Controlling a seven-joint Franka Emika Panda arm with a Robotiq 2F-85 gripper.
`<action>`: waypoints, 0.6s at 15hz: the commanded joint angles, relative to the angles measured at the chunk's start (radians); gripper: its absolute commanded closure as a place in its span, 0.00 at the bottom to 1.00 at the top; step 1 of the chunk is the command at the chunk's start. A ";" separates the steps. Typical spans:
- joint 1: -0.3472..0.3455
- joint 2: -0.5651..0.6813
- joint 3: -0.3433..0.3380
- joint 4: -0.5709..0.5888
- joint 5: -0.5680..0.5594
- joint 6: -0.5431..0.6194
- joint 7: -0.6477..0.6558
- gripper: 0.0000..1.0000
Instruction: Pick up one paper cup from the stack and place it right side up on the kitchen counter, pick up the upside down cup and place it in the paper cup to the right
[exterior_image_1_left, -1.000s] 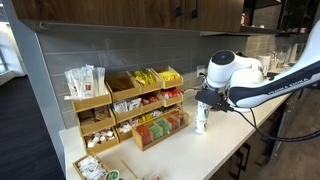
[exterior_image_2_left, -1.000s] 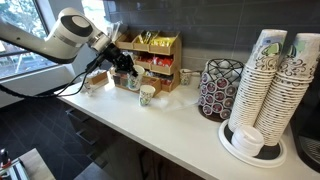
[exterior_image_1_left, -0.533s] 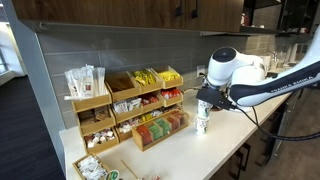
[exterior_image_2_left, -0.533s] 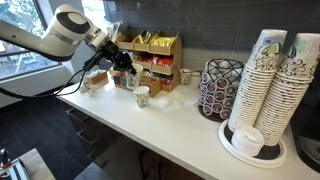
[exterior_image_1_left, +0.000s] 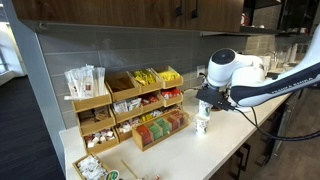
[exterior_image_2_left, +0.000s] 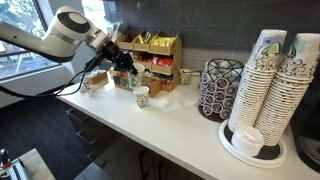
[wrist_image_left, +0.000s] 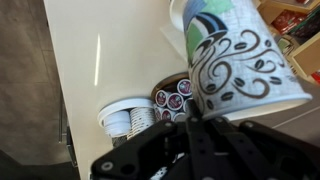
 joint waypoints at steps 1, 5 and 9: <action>0.003 0.042 0.002 0.023 -0.072 -0.030 0.100 0.97; 0.013 0.082 -0.005 0.047 -0.135 -0.031 0.185 0.96; 0.029 0.134 -0.015 0.075 -0.146 -0.044 0.202 0.96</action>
